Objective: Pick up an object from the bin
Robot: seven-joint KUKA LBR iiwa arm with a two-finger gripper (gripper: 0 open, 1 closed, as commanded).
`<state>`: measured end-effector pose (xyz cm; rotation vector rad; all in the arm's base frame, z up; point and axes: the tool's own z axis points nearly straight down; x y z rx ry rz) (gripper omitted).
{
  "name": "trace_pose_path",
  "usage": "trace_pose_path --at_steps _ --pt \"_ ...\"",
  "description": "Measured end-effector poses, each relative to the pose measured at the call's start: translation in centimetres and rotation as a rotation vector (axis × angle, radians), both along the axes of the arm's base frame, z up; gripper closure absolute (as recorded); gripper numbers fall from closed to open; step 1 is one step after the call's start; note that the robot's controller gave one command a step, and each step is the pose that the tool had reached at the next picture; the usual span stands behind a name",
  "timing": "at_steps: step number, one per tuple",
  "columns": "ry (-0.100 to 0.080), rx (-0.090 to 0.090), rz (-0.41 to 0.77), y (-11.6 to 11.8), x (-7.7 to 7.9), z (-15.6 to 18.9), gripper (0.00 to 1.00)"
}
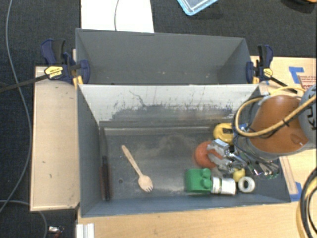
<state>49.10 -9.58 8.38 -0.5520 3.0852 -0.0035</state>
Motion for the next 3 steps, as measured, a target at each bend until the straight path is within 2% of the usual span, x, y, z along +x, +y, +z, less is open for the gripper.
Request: trace_pose_path --at_steps 1,2,3 --pt "-0.001 0.003 -0.298 0.0 1.2 0.2 0.0" --pt "-0.005 0.001 -0.245 -2.5 2.9 11.0 1.0" --pt "-0.005 0.001 -0.244 -2.4 2.9 11.0 1.0"
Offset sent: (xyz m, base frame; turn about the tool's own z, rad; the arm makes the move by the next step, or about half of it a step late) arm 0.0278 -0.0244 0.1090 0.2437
